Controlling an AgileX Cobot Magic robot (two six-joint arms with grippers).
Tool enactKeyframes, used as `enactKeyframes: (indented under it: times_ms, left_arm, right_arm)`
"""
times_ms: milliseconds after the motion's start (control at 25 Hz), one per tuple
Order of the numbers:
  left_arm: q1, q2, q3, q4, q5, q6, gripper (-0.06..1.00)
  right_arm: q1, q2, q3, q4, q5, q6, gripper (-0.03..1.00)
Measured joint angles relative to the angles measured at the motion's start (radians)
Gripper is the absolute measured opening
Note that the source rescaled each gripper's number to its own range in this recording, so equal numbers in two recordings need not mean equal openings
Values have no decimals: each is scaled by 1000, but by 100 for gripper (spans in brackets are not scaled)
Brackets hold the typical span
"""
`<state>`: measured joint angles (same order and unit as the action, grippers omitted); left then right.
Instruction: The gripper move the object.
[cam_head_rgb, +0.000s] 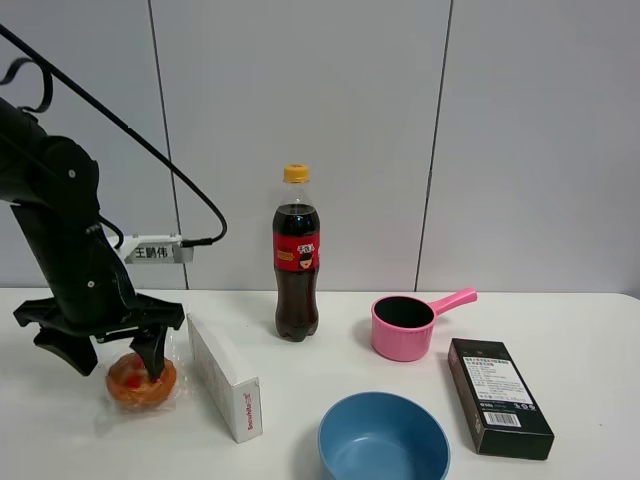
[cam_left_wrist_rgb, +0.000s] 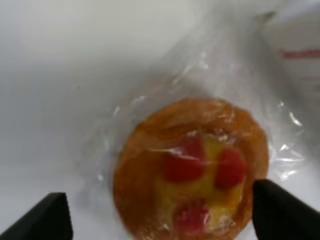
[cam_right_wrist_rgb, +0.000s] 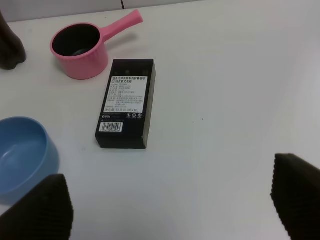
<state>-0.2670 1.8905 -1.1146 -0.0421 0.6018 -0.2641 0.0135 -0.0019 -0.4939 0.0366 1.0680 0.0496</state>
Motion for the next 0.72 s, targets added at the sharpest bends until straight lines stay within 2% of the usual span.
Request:
enactKeyframes:
  times_ms: [240,720]
  left_arm:
    - [-1,-200,0,42,92,3,71]
    - [-1,-826,0,240,327,6,71]
  right_arm:
    - [0,0,0,0,0,0,100]
    - [0,0,0,0,0,0,100]
